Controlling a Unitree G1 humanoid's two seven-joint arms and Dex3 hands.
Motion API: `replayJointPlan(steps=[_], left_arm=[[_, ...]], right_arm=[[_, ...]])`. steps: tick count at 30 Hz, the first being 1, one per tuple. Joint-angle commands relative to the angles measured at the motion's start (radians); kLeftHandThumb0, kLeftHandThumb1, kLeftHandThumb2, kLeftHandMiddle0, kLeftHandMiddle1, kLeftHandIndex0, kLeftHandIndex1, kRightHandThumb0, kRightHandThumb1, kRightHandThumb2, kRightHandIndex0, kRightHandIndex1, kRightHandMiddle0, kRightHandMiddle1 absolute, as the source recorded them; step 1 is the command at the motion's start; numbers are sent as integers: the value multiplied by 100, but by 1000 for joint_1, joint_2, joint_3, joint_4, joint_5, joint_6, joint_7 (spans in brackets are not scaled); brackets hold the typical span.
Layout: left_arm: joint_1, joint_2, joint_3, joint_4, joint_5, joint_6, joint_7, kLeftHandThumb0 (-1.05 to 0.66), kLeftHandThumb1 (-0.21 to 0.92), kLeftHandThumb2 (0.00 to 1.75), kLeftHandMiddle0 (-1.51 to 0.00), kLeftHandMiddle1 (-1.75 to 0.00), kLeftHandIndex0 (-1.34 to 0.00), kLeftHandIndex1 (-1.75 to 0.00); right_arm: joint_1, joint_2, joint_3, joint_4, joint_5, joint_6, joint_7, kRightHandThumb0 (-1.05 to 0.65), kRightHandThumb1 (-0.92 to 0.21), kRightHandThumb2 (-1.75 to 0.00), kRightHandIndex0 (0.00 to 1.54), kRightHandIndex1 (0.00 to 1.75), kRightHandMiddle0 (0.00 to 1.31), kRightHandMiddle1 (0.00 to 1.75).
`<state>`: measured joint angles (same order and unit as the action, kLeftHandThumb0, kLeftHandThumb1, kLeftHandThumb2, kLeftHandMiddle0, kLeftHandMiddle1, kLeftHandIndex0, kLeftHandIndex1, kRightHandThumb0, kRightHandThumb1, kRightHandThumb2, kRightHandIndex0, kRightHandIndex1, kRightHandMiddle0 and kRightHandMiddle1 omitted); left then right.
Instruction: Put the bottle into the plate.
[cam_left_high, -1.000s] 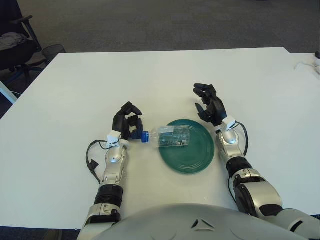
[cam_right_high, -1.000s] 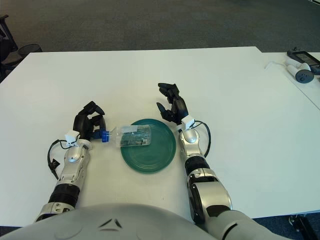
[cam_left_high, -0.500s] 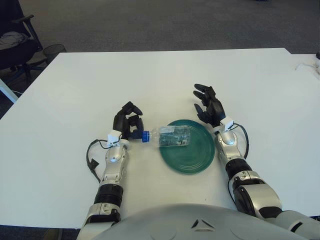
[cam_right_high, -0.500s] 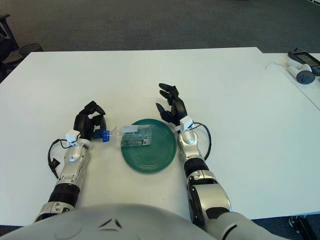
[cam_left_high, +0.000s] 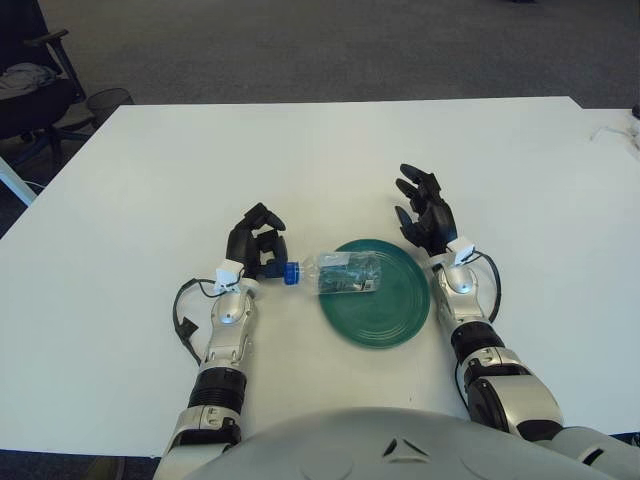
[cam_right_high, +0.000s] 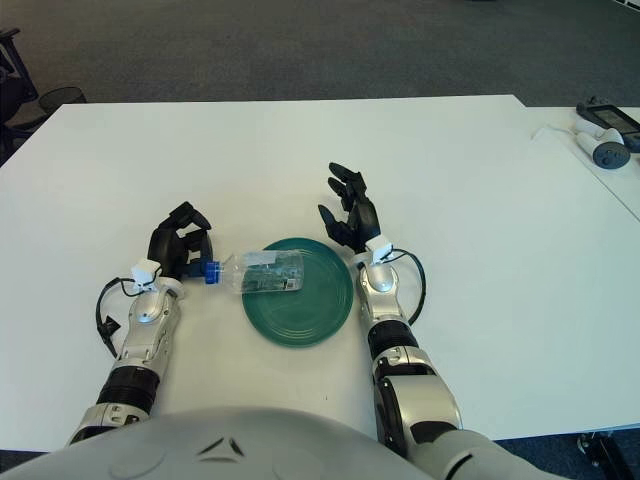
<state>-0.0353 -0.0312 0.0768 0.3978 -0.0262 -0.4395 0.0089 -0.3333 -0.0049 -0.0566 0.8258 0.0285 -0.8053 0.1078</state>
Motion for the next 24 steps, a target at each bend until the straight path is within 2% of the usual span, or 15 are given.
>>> replayJointPlan(steps=[1, 11, 15, 24], left_arm=[[20, 11, 6, 37, -1, 45, 0, -62, 1, 169, -129, -175, -87, -175], [13, 11, 13, 44, -18, 45, -14, -62, 2, 169, -129, -175, -87, -175], [12, 10, 15, 44, -23, 42, -18, -62, 2, 169, -129, -175, -87, -175], [3, 12, 22, 59, -23, 29, -20, -61, 3, 167, -129, -175, -86, -175]], right_arm=[[47, 4, -8, 17, -4, -5, -21, -75, -92, -37, 7, 43, 0, 59], [50, 4, -17, 41, -67, -7, -162, -71, -92, -36, 11, 41, 0, 63], [51, 8, -18, 39, -81, 21, -211, -68, -91, -36, 12, 40, 0, 62], [53, 7, -20, 56, -76, 52, -253, -63, -88, -42, 16, 35, 0, 55]])
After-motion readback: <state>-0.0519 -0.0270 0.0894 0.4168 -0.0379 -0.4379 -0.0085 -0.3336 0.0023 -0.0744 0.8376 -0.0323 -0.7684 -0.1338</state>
